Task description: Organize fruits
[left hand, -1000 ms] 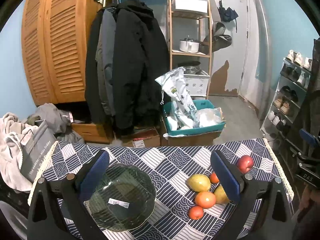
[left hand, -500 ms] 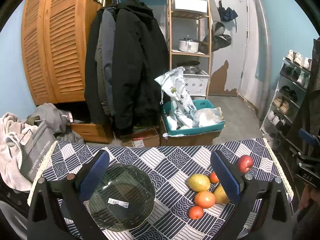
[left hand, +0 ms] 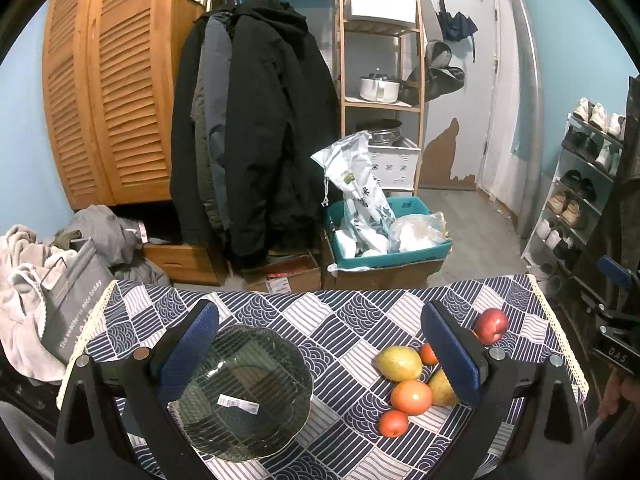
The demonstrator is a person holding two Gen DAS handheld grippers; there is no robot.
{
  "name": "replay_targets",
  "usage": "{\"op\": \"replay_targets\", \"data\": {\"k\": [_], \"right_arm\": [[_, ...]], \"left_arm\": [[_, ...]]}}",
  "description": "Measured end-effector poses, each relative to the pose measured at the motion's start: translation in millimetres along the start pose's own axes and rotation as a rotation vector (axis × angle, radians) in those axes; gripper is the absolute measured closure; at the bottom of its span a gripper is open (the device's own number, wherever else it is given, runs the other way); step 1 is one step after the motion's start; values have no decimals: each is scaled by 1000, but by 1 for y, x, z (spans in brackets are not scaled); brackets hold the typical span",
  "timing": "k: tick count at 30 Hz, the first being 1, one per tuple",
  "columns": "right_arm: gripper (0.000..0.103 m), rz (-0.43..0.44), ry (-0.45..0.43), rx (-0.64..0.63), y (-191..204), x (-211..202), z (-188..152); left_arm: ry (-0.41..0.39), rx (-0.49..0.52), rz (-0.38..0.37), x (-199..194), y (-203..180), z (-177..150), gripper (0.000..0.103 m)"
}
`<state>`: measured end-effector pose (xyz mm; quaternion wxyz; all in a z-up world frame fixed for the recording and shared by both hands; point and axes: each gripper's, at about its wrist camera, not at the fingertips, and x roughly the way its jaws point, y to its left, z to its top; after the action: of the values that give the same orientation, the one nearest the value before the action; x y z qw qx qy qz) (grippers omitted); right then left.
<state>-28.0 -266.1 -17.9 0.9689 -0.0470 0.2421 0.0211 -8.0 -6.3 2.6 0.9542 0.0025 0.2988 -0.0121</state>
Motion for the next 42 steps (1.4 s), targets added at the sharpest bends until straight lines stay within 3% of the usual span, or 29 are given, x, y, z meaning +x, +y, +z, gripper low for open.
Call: {"op": "replay_targets", "data": {"k": [42], "right_arm": [[13, 6, -14, 2, -10, -5, -1]], "left_arm": [[-2, -1, -7, 0, -2, -2, 1]]}}
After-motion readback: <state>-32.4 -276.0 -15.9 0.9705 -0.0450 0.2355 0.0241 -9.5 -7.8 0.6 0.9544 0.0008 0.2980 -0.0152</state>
